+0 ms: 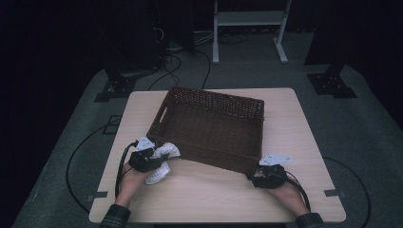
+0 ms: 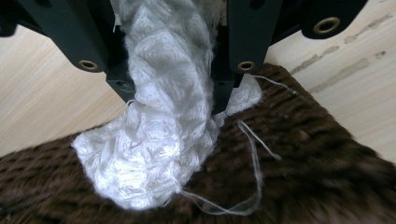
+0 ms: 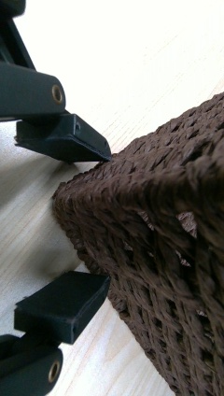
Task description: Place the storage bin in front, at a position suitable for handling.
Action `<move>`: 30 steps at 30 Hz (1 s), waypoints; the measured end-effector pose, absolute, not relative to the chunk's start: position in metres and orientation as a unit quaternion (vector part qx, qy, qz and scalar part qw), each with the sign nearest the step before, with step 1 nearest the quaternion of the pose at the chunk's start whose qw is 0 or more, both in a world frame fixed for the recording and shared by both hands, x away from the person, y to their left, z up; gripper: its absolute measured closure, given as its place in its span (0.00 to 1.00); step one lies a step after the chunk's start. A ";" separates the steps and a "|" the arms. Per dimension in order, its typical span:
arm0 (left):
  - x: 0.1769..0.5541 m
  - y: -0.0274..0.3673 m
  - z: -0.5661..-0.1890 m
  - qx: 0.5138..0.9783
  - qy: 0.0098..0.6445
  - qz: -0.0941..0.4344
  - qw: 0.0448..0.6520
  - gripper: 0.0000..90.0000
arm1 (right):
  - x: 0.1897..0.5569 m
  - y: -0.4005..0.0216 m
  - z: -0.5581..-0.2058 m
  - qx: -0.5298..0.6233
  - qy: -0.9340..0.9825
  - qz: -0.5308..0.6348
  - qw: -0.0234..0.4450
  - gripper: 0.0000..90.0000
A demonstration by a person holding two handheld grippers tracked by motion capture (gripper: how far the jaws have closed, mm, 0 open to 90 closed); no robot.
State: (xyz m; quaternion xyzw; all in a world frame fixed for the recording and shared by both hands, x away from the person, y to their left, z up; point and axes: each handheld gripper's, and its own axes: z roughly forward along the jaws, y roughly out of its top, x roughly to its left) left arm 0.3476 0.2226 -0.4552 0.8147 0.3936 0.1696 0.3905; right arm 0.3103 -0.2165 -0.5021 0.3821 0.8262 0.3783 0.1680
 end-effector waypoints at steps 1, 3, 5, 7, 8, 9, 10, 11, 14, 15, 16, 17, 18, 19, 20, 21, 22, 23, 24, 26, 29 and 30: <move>0.348 0.223 -0.455 0.815 0.394 0.170 0.391 0.70 | 0.310 -0.216 -0.502 0.382 0.826 0.378 0.168 0.37; 0.349 0.221 -0.459 0.817 0.394 0.169 0.386 0.70 | 0.310 -0.216 -0.502 0.382 0.826 0.378 0.168 0.37; 0.350 0.219 -0.463 0.823 0.393 0.166 0.376 0.70 | 0.310 -0.216 -0.502 0.382 0.826 0.378 0.168 0.37; 0.351 0.217 -0.466 0.828 0.391 0.163 0.367 0.70 | 0.310 -0.216 -0.502 0.382 0.826 0.378 0.168 0.37; 0.351 0.216 -0.468 0.828 0.392 0.160 0.367 0.70 | 0.310 -0.216 -0.502 0.382 0.826 0.378 0.168 0.37; 0.351 0.215 -0.470 0.830 0.392 0.157 0.365 0.70 | 0.310 -0.216 -0.502 0.382 0.826 0.378 0.168 0.37; 0.352 0.214 -0.474 0.833 0.392 0.154 0.359 0.70 | 0.310 -0.216 -0.502 0.382 0.826 0.378 0.168 0.37; 0.353 0.214 -0.476 0.835 0.392 0.149 0.356 0.70 | 0.310 -0.216 -0.502 0.382 0.826 0.378 0.168 0.37; 0.353 0.211 -0.478 0.837 0.392 0.144 0.353 0.69 | 0.310 -0.216 -0.502 0.382 0.826 0.378 0.168 0.37; 0.353 0.211 -0.478 0.838 0.393 0.145 0.351 0.69 | 0.310 -0.216 -0.502 0.382 0.826 0.378 0.168 0.37; 0.353 0.210 -0.478 0.839 0.392 0.145 0.349 0.69 | 0.310 -0.216 -0.502 0.382 0.826 0.378 0.168 0.37; 0.353 0.210 -0.478 0.839 0.392 0.145 0.349 0.69 | 0.310 -0.216 -0.502 0.382 0.826 0.378 0.168 0.37; 0.352 0.211 -0.477 0.838 0.391 0.149 0.350 0.69 | 0.310 -0.216 -0.502 0.382 0.826 0.378 0.168 0.37; 0.352 0.211 -0.477 0.838 0.391 0.149 0.350 0.69 | 0.310 -0.216 -0.502 0.382 0.826 0.378 0.168 0.37; 0.351 0.211 -0.474 0.836 0.390 0.152 0.356 0.69 | 0.310 -0.216 -0.502 0.382 0.826 0.378 0.168 0.37; 0.351 0.211 -0.474 0.836 0.390 0.152 0.356 0.69 | 0.310 -0.216 -0.502 0.382 0.826 0.378 0.168 0.37; 0.349 0.212 -0.468 0.829 0.390 0.155 0.369 0.69 | 0.310 -0.216 -0.502 0.382 0.826 0.378 0.168 0.37; 0.348 0.212 -0.465 0.827 0.389 0.160 0.374 0.70 | 0.310 -0.216 -0.502 0.382 0.826 0.378 0.168 0.37; 0.347 0.212 -0.462 0.825 0.386 0.164 0.379 0.70 | 0.310 -0.216 -0.502 0.382 0.826 0.378 0.168 0.37; 0.345 0.213 -0.456 0.818 0.384 0.170 0.393 0.70 | 0.310 -0.216 -0.502 0.382 0.826 0.378 0.168 0.37; 0.342 0.214 -0.446 0.808 0.381 0.177 0.412 0.70 | 0.310 -0.216 -0.502 0.382 0.826 0.378 0.168 0.37; 0.340 0.214 -0.443 0.806 0.380 0.179 0.418 0.70 | 0.310 -0.216 -0.502 0.382 0.826 0.378 0.168 0.37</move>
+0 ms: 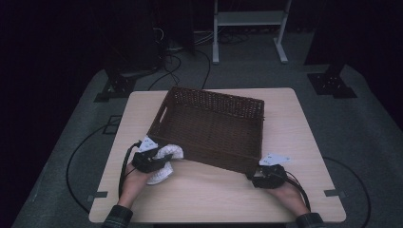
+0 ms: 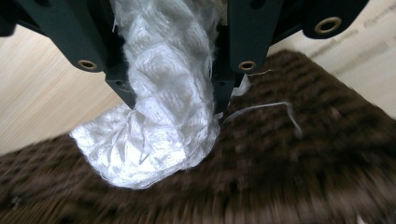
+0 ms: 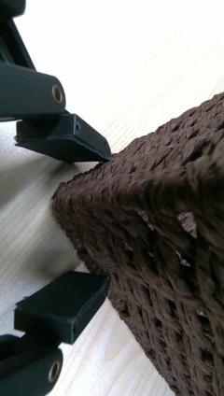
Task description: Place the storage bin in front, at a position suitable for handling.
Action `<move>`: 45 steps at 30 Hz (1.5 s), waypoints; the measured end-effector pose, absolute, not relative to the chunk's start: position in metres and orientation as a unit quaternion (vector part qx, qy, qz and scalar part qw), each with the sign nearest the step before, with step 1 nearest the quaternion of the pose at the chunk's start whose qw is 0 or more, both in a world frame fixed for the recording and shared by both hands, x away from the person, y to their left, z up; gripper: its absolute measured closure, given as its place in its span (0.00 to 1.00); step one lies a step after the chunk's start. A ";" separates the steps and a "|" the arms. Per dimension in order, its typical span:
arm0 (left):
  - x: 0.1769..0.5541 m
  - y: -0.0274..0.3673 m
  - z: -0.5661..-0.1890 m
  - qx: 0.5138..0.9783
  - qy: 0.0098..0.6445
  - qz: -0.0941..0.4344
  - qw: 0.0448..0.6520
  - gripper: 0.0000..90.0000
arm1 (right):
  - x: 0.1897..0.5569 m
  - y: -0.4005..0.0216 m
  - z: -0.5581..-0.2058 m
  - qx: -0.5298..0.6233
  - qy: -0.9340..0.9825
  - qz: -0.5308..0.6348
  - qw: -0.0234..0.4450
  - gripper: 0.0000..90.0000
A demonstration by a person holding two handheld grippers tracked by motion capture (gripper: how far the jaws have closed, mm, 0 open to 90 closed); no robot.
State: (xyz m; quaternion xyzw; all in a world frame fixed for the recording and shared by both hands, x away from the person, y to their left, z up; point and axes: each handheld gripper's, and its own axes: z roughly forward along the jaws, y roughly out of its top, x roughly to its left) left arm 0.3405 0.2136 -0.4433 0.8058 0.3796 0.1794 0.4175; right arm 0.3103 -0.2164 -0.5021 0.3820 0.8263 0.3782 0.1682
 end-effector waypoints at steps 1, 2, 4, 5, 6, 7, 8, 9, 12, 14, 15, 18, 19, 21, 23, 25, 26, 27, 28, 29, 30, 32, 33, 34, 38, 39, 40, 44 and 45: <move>0.339 0.214 -0.440 0.805 0.377 0.182 0.420 0.70 | 0.310 -0.216 -0.502 0.382 0.826 0.378 0.168 0.37; 0.339 0.214 -0.440 0.805 0.377 0.182 0.420 0.70 | 0.310 -0.216 -0.502 0.382 0.826 0.378 0.168 0.37; 0.335 0.214 -0.433 0.801 0.372 0.186 0.432 0.70 | 0.310 -0.216 -0.502 0.382 0.826 0.378 0.168 0.37; 0.335 0.214 -0.433 0.801 0.372 0.186 0.432 0.70 | 0.310 -0.216 -0.502 0.382 0.826 0.378 0.168 0.37; 0.333 0.213 -0.429 0.798 0.369 0.188 0.438 0.70 | 0.310 -0.216 -0.502 0.382 0.826 0.378 0.168 0.37; 0.332 0.213 -0.427 0.796 0.365 0.188 0.445 0.70 | 0.310 -0.216 -0.502 0.382 0.826 0.378 0.168 0.37; 0.330 0.212 -0.424 0.793 0.362 0.187 0.452 0.70 | 0.310 -0.216 -0.502 0.382 0.826 0.378 0.168 0.37; 0.329 0.211 -0.423 0.793 0.359 0.188 0.454 0.70 | 0.310 -0.216 -0.502 0.382 0.826 0.378 0.168 0.37; 0.327 0.207 -0.421 0.795 0.353 0.187 0.456 0.70 | 0.310 -0.216 -0.502 0.382 0.826 0.378 0.168 0.37; 0.329 0.203 -0.426 0.802 0.350 0.182 0.449 0.70 | 0.310 -0.216 -0.502 0.382 0.826 0.378 0.168 0.37; 0.330 0.201 -0.429 0.804 0.350 0.180 0.445 0.70 | 0.310 -0.216 -0.502 0.382 0.826 0.378 0.168 0.37; 0.333 0.198 -0.435 0.810 0.353 0.174 0.435 0.70 | 0.310 -0.216 -0.502 0.382 0.826 0.378 0.168 0.37; 0.334 0.197 -0.437 0.811 0.354 0.172 0.432 0.70 | 0.310 -0.216 -0.502 0.382 0.826 0.378 0.168 0.37; 0.336 0.194 -0.442 0.817 0.354 0.169 0.422 0.70 | 0.310 -0.216 -0.502 0.382 0.826 0.378 0.168 0.37; 0.339 0.190 -0.452 0.830 0.354 0.162 0.400 0.70 | 0.310 -0.216 -0.502 0.382 0.826 0.378 0.168 0.37; 0.340 0.187 -0.455 0.833 0.353 0.161 0.393 0.70 | 0.310 -0.216 -0.502 0.382 0.826 0.378 0.168 0.37; 0.341 0.184 -0.460 0.839 0.352 0.156 0.384 0.70 | 0.310 -0.216 -0.502 0.382 0.826 0.378 0.168 0.37; 0.341 0.184 -0.460 0.839 0.352 0.156 0.384 0.70 | 0.310 -0.216 -0.502 0.382 0.826 0.378 0.168 0.37; 0.341 0.183 -0.462 0.844 0.351 0.157 0.375 0.70 | 0.310 -0.216 -0.502 0.382 0.826 0.378 0.168 0.37; 0.342 0.181 -0.465 0.846 0.350 0.159 0.369 0.70 | 0.310 -0.216 -0.502 0.382 0.826 0.378 0.168 0.37; 0.343 0.179 -0.467 0.848 0.351 0.154 0.366 0.70 | 0.310 -0.216 -0.502 0.382 0.826 0.378 0.168 0.37; 0.344 0.176 -0.474 0.856 0.351 0.148 0.349 0.70 | 0.310 -0.216 -0.502 0.382 0.826 0.378 0.168 0.37; 0.344 0.176 -0.474 0.856 0.351 0.148 0.349 0.70 | 0.310 -0.216 -0.502 0.382 0.826 0.378 0.168 0.37; 0.344 0.174 -0.477 0.861 0.346 0.150 0.341 0.70 | 0.310 -0.216 -0.502 0.382 0.826 0.378 0.168 0.37; 0.343 0.173 -0.475 0.860 0.344 0.155 0.344 0.70 | 0.310 -0.216 -0.502 0.382 0.826 0.378 0.168 0.37; 0.343 0.173 -0.475 0.860 0.344 0.155 0.344 0.70 | 0.310 -0.216 -0.502 0.382 0.826 0.378 0.168 0.37; 0.342 0.174 -0.472 0.860 0.341 0.154 0.347 0.70 | 0.310 -0.216 -0.502 0.382 0.826 0.378 0.168 0.37; 0.339 0.176 -0.463 0.849 0.339 0.155 0.374 0.70 | 0.310 -0.216 -0.502 0.382 0.826 0.378 0.168 0.37; 0.338 0.177 -0.459 0.845 0.337 0.156 0.384 0.70 | 0.310 -0.216 -0.502 0.382 0.826 0.378 0.168 0.37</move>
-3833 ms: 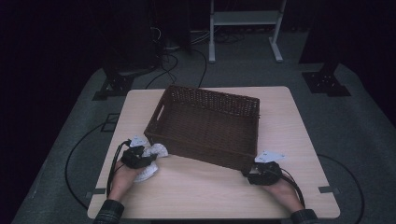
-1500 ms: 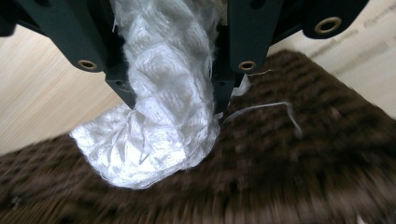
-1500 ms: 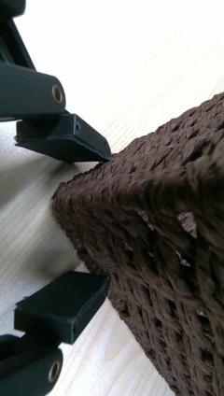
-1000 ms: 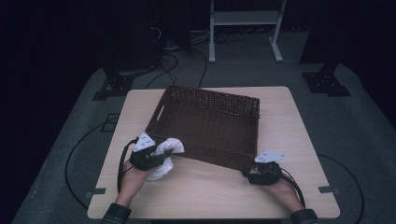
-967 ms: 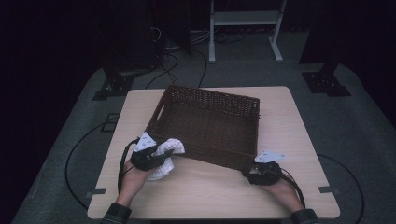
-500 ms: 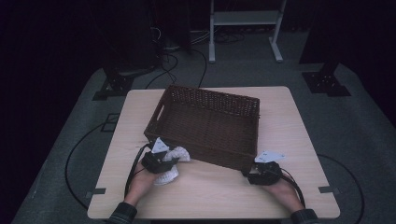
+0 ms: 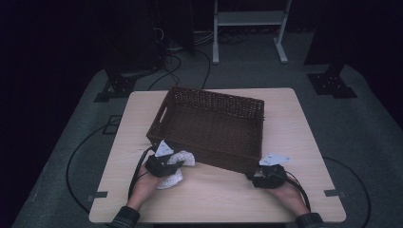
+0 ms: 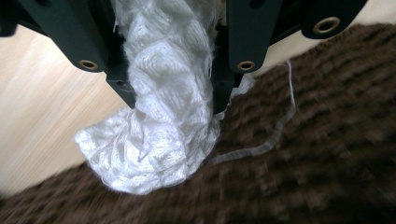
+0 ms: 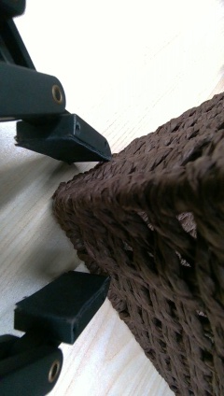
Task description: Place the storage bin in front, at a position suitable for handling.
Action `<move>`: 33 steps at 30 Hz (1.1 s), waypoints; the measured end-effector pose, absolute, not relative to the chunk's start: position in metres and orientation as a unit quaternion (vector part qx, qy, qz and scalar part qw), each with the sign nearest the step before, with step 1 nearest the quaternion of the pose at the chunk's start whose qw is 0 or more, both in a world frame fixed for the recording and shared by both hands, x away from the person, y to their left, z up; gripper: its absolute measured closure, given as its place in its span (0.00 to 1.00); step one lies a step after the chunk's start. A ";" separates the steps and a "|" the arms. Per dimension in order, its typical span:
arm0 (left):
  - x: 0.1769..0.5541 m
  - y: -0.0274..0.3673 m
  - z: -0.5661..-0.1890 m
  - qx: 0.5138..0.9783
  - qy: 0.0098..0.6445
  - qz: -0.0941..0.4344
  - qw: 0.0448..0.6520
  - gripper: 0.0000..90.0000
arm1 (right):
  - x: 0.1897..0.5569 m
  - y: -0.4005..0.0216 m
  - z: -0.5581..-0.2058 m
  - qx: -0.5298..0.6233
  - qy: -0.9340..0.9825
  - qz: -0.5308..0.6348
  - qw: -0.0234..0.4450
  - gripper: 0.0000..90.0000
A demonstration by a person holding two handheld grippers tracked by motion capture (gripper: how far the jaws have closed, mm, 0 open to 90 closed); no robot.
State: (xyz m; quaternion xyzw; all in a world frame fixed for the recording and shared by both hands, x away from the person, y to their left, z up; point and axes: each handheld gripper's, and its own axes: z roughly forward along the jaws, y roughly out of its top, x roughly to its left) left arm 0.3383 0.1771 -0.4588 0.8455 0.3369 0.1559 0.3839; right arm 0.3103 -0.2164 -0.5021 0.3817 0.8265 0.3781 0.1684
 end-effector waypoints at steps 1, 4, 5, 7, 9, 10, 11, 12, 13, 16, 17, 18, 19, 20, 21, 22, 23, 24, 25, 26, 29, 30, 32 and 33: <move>0.337 0.178 -0.453 0.840 0.334 0.160 0.397 0.70 | 0.310 -0.216 -0.502 0.382 0.826 0.378 0.168 0.37; 0.334 0.179 -0.444 0.831 0.330 0.166 0.416 0.70 | 0.310 -0.216 -0.502 0.382 0.826 0.378 0.168 0.37; 0.334 0.179 -0.444 0.831 0.330 0.166 0.416 0.70 | 0.310 -0.216 -0.502 0.382 0.826 0.378 0.168 0.37; 0.332 0.180 -0.438 0.826 0.329 0.167 0.427 0.70 | 0.310 -0.216 -0.502 0.382 0.826 0.378 0.168 0.37; 0.330 0.179 -0.429 0.822 0.321 0.170 0.439 0.70 | 0.310 -0.216 -0.502 0.382 0.826 0.378 0.168 0.37; 0.329 0.178 -0.427 0.821 0.318 0.172 0.442 0.70 | 0.310 -0.216 -0.502 0.382 0.826 0.378 0.168 0.37; 0.329 0.178 -0.427 0.821 0.318 0.172 0.442 0.70 | 0.310 -0.216 -0.502 0.382 0.826 0.378 0.168 0.37; 0.328 0.178 -0.423 0.819 0.316 0.172 0.447 0.70 | 0.310 -0.216 -0.502 0.382 0.826 0.378 0.168 0.37; 0.326 0.176 -0.418 0.817 0.312 0.174 0.454 0.70 | 0.310 -0.216 -0.502 0.382 0.826 0.378 0.168 0.37; 0.324 0.174 -0.413 0.814 0.304 0.176 0.462 0.71 | 0.310 -0.216 -0.502 0.382 0.826 0.378 0.168 0.37; 0.323 0.173 -0.411 0.814 0.301 0.178 0.465 0.71 | 0.310 -0.216 -0.502 0.382 0.826 0.378 0.168 0.37; 0.323 0.172 -0.409 0.814 0.299 0.178 0.466 0.71 | 0.310 -0.216 -0.502 0.382 0.826 0.378 0.168 0.37; 0.322 0.170 -0.407 0.813 0.295 0.177 0.469 0.71 | 0.310 -0.216 -0.502 0.382 0.826 0.378 0.168 0.37; 0.322 0.169 -0.407 0.814 0.294 0.176 0.469 0.71 | 0.310 -0.216 -0.502 0.382 0.826 0.378 0.168 0.37; 0.322 0.167 -0.408 0.815 0.294 0.174 0.468 0.71 | 0.310 -0.216 -0.502 0.382 0.826 0.378 0.168 0.37; 0.322 0.167 -0.408 0.815 0.294 0.174 0.468 0.71 | 0.310 -0.216 -0.502 0.382 0.826 0.378 0.168 0.37; 0.324 0.165 -0.412 0.819 0.293 0.167 0.464 0.71 | 0.310 -0.216 -0.502 0.382 0.826 0.378 0.168 0.37; 0.324 0.165 -0.412 0.819 0.293 0.167 0.464 0.71 | 0.310 -0.216 -0.502 0.382 0.826 0.378 0.168 0.37; 0.325 0.163 -0.416 0.821 0.293 0.161 0.462 0.71 | 0.310 -0.216 -0.502 0.382 0.826 0.378 0.168 0.37; 0.326 0.159 -0.421 0.827 0.293 0.154 0.454 0.71 | 0.310 -0.216 -0.502 0.382 0.826 0.378 0.168 0.37; 0.328 0.154 -0.427 0.832 0.291 0.151 0.447 0.71 | 0.310 -0.216 -0.502 0.382 0.826 0.378 0.168 0.37; 0.329 0.152 -0.431 0.837 0.290 0.146 0.440 0.71 | 0.310 -0.216 -0.502 0.382 0.826 0.378 0.168 0.37; 0.331 0.149 -0.437 0.843 0.291 0.142 0.430 0.71 | 0.310 -0.216 -0.502 0.382 0.826 0.378 0.169 0.37; 0.332 0.147 -0.441 0.845 0.292 0.139 0.425 0.71 | 0.310 -0.216 -0.502 0.382 0.826 0.378 0.169 0.37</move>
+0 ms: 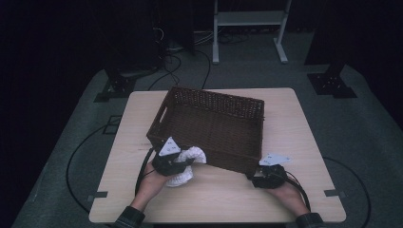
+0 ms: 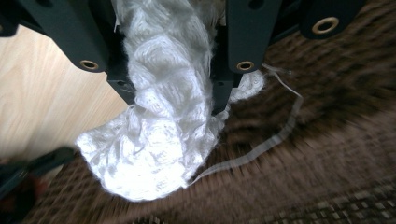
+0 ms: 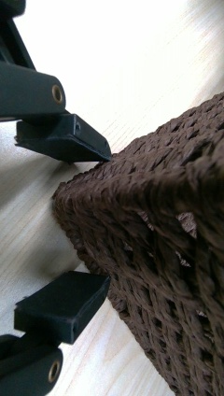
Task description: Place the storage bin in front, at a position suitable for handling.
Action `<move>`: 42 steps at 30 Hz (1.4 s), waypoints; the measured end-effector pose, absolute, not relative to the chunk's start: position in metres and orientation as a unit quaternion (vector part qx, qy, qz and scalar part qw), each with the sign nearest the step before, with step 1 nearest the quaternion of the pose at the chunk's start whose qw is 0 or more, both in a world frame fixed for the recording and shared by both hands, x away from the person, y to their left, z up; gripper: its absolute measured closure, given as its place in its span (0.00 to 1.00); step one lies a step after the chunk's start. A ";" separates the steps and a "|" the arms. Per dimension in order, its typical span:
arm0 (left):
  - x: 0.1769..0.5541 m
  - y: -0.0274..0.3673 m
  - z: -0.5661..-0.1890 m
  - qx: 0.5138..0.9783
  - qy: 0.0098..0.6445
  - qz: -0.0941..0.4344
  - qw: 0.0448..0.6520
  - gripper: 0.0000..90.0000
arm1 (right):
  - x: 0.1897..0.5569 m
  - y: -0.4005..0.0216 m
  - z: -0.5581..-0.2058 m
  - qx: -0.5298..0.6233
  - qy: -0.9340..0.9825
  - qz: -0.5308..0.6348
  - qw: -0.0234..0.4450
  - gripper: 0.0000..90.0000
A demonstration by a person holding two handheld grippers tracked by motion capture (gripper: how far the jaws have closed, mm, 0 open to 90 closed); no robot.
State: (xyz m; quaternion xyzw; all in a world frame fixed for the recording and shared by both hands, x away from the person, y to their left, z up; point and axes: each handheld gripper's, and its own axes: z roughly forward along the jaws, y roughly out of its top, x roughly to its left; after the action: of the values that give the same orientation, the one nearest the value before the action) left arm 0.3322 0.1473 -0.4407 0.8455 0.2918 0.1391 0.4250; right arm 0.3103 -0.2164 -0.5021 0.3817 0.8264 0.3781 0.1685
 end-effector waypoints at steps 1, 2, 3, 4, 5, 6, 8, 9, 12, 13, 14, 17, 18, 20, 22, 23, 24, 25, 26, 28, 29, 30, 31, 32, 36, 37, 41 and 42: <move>0.334 0.144 -0.447 0.854 0.290 0.137 0.410 0.71 | 0.310 -0.216 -0.502 0.382 0.826 0.378 0.169 0.37; 0.334 0.144 -0.447 0.854 0.290 0.137 0.410 0.71 | 0.310 -0.216 -0.502 0.382 0.826 0.378 0.169 0.37; 0.335 0.142 -0.450 0.859 0.287 0.137 0.401 0.71 | 0.310 -0.216 -0.502 0.382 0.826 0.378 0.168 0.37; 0.336 0.138 -0.454 0.862 0.288 0.133 0.396 0.71 | 0.310 -0.216 -0.502 0.382 0.826 0.378 0.168 0.37; 0.337 0.137 -0.458 0.865 0.288 0.131 0.389 0.71 | 0.310 -0.216 -0.502 0.382 0.826 0.378 0.169 0.37; 0.337 0.137 -0.458 0.865 0.288 0.131 0.389 0.71 | 0.310 -0.216 -0.502 0.382 0.826 0.378 0.169 0.37; 0.338 0.134 -0.463 0.871 0.286 0.129 0.377 0.71 | 0.310 -0.216 -0.502 0.382 0.826 0.378 0.168 0.37; 0.339 0.133 -0.464 0.874 0.287 0.127 0.372 0.71 | 0.310 -0.216 -0.502 0.382 0.826 0.378 0.168 0.37; 0.342 0.129 -0.474 0.884 0.286 0.119 0.349 0.71 | 0.310 -0.216 -0.502 0.382 0.826 0.378 0.169 0.37; 0.342 0.129 -0.474 0.884 0.286 0.119 0.349 0.71 | 0.310 -0.216 -0.502 0.382 0.826 0.378 0.169 0.37; 0.342 0.127 -0.475 0.885 0.285 0.119 0.348 0.71 | 0.310 -0.216 -0.502 0.382 0.826 0.378 0.169 0.37; 0.342 0.126 -0.474 0.887 0.281 0.121 0.346 0.71 | 0.310 -0.216 -0.502 0.382 0.826 0.378 0.168 0.37; 0.342 0.127 -0.471 0.883 0.282 0.122 0.354 0.71 | 0.310 -0.216 -0.502 0.382 0.826 0.378 0.169 0.37; 0.340 0.127 -0.465 0.878 0.281 0.128 0.366 0.71 | 0.310 -0.216 -0.502 0.382 0.826 0.378 0.169 0.37; 0.339 0.127 -0.459 0.875 0.276 0.133 0.374 0.71 | 0.310 -0.216 -0.502 0.382 0.826 0.378 0.169 0.37; 0.338 0.127 -0.455 0.874 0.274 0.135 0.378 0.71 | 0.310 -0.216 -0.502 0.382 0.826 0.378 0.168 0.37; 0.337 0.127 -0.453 0.871 0.273 0.136 0.386 0.71 | 0.310 -0.216 -0.502 0.382 0.826 0.378 0.169 0.37; 0.336 0.127 -0.449 0.868 0.273 0.134 0.393 0.71 | 0.310 -0.216 -0.502 0.382 0.826 0.378 0.169 0.37; 0.335 0.127 -0.445 0.864 0.271 0.136 0.401 0.71 | 0.310 -0.216 -0.502 0.382 0.826 0.378 0.169 0.37; 0.333 0.127 -0.437 0.860 0.267 0.142 0.412 0.71 | 0.310 -0.216 -0.502 0.382 0.826 0.378 0.168 0.37; 0.333 0.127 -0.437 0.860 0.267 0.142 0.412 0.71 | 0.310 -0.216 -0.502 0.382 0.826 0.378 0.168 0.37; 0.331 0.126 -0.431 0.855 0.263 0.143 0.423 0.71 | 0.310 -0.216 -0.502 0.382 0.826 0.378 0.168 0.37; 0.330 0.126 -0.427 0.853 0.262 0.142 0.428 0.71 | 0.310 -0.216 -0.502 0.382 0.826 0.378 0.168 0.37; 0.329 0.126 -0.424 0.850 0.261 0.142 0.434 0.71 | 0.310 -0.216 -0.502 0.382 0.826 0.378 0.169 0.37; 0.326 0.122 -0.413 0.845 0.249 0.147 0.449 0.71 | 0.310 -0.216 -0.502 0.382 0.826 0.378 0.168 0.37; 0.326 0.122 -0.413 0.845 0.249 0.147 0.449 0.71 | 0.310 -0.216 -0.502 0.382 0.826 0.378 0.168 0.37; 0.323 0.116 -0.404 0.842 0.238 0.147 0.460 0.71 | 0.310 -0.216 -0.502 0.382 0.826 0.378 0.169 0.37; 0.323 0.116 -0.404 0.842 0.238 0.147 0.460 0.71 | 0.310 -0.216 -0.502 0.382 0.826 0.378 0.169 0.37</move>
State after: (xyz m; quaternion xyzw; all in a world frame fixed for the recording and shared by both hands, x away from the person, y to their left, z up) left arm 0.3227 0.1160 -0.4040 0.8424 0.2382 0.1472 0.4604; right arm 0.3103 -0.2164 -0.5021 0.3817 0.8263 0.3782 0.1686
